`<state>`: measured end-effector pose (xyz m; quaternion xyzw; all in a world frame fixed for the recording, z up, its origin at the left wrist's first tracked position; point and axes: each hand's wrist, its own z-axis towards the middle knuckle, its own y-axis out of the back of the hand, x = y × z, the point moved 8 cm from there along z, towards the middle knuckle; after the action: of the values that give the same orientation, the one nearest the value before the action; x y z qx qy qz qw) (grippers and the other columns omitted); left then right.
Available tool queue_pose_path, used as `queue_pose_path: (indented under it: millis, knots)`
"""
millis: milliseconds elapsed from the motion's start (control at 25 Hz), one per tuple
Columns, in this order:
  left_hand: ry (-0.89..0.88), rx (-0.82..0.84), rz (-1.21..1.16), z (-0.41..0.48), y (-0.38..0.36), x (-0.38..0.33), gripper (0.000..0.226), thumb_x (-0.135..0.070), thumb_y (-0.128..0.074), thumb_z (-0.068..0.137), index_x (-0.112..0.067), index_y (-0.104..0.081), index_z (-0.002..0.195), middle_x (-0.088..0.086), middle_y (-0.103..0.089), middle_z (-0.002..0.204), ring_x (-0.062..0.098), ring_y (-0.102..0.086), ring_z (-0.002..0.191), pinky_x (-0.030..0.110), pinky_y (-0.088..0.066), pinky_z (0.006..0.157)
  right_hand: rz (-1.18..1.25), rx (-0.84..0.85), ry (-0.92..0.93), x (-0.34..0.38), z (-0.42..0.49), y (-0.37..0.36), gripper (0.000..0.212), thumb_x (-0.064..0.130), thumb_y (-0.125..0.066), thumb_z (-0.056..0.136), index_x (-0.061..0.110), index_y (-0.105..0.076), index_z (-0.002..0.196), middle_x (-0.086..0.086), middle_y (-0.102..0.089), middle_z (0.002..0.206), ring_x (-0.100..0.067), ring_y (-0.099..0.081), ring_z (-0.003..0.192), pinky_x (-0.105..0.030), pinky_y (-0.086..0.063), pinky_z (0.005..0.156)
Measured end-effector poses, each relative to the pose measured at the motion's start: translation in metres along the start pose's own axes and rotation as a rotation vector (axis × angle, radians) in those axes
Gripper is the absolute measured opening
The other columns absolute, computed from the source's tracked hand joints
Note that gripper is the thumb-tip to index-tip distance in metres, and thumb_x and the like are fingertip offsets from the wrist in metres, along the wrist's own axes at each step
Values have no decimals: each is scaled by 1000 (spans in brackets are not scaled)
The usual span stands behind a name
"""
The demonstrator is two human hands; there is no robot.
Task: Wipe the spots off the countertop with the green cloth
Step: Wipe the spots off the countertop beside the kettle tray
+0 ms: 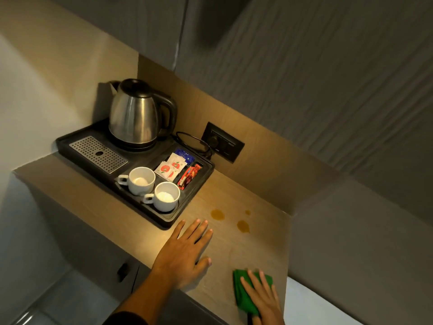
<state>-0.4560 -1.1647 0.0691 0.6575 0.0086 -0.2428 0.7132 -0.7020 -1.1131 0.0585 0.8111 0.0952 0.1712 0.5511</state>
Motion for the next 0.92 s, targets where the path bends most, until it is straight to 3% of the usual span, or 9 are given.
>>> queue_pose_path:
  millis: [80,160,240,400,480,600,720,920]
  knots:
    - [4,-18,-1,0,0,-1,73,-66,-28,103,-27,-15,163,-1,-4,173,18,8,157,50,8,123,79,-115,-27,-26,6,25,84,28,-37,77,44,7,146,6,13,163,6,23,146,-42,5,119]
    - [10,-15,-2,0,1,0,72,-67,-26,103,-28,-14,163,-2,-2,173,18,9,157,51,9,124,245,-390,-112,-34,30,64,84,3,-45,78,30,-20,153,0,-18,165,-18,-4,155,-51,-2,124]
    - [17,-11,4,-1,-1,-1,73,-67,-25,103,-28,-13,163,-2,-1,173,18,9,157,52,7,125,330,-468,-173,-13,55,88,78,-12,-49,83,24,-36,151,1,-30,161,-26,-10,154,-54,-3,125]
    - [21,-3,1,0,1,0,74,-66,-28,102,-27,-12,163,-1,-1,174,17,10,157,53,5,125,258,-328,69,17,52,62,77,6,-47,82,42,-35,149,15,-22,163,-14,-3,155,-47,0,123]
    - [21,2,0,-1,1,-2,74,-66,-28,102,-27,-12,163,-1,1,173,17,10,157,53,7,125,188,-292,114,-14,33,52,79,11,-46,77,44,-34,148,16,-20,162,-21,-5,155,-48,-5,121]
    - [27,-1,-11,-1,3,-2,74,-65,-27,103,-27,-11,163,-1,2,174,17,11,156,53,8,125,312,-412,16,-43,62,89,70,5,-46,80,27,-41,146,1,-32,160,-34,-15,153,-59,-11,122]
    - [29,14,-1,0,3,-2,75,-67,-27,103,-27,-9,164,-1,4,173,17,12,156,52,9,125,349,-421,-175,-28,117,119,69,-10,-47,87,21,-40,149,-3,-33,161,-29,-13,154,-54,-7,124]
    - [34,18,-13,0,0,0,74,-66,-27,102,-28,-9,163,-3,4,173,16,12,156,53,7,126,249,-350,198,-17,83,74,71,9,-41,86,41,-38,149,13,-29,163,-14,-9,154,-46,-4,124]
